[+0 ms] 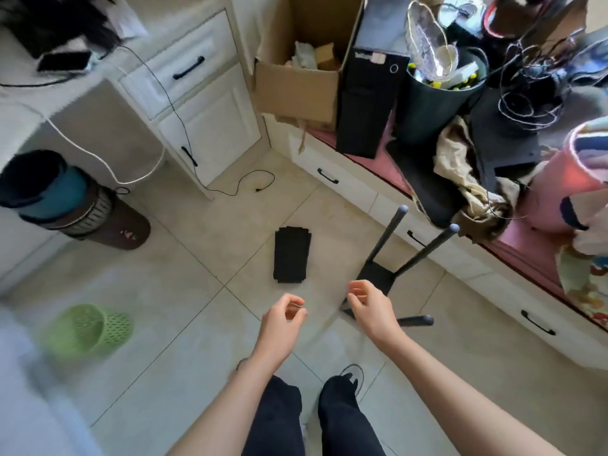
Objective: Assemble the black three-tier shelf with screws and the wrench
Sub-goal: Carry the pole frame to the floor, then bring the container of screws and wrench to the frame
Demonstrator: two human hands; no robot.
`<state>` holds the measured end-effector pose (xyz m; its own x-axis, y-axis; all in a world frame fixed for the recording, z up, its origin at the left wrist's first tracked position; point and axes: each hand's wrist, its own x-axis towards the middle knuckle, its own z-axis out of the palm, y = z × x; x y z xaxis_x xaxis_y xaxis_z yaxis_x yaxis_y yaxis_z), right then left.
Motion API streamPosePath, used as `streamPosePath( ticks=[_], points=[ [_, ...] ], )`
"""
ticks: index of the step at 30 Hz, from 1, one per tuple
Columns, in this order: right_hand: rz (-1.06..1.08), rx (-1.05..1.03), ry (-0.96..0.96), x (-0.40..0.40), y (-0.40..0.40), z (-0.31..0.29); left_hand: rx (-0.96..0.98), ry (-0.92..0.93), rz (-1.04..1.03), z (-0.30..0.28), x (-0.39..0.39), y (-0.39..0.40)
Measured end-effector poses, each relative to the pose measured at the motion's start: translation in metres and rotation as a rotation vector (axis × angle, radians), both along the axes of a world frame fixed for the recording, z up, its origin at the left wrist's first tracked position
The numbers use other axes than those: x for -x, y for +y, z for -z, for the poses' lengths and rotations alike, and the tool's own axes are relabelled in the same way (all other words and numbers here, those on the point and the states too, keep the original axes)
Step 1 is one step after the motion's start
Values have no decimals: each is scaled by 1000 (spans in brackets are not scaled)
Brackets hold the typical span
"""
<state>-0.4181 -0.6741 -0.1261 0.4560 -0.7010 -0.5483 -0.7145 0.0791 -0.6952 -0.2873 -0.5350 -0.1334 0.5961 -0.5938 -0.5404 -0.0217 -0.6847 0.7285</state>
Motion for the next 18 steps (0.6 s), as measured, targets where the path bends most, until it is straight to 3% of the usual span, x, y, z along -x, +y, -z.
streamPosePath(
  ticks=[6,18],
  points=[
    [-161,10,3,-84,47,-16,59,10,-249,-22,-52,72],
    [-423,-7,-67,-275,175,-58,88,-146,-611,-58,-190,236]
  ],
)
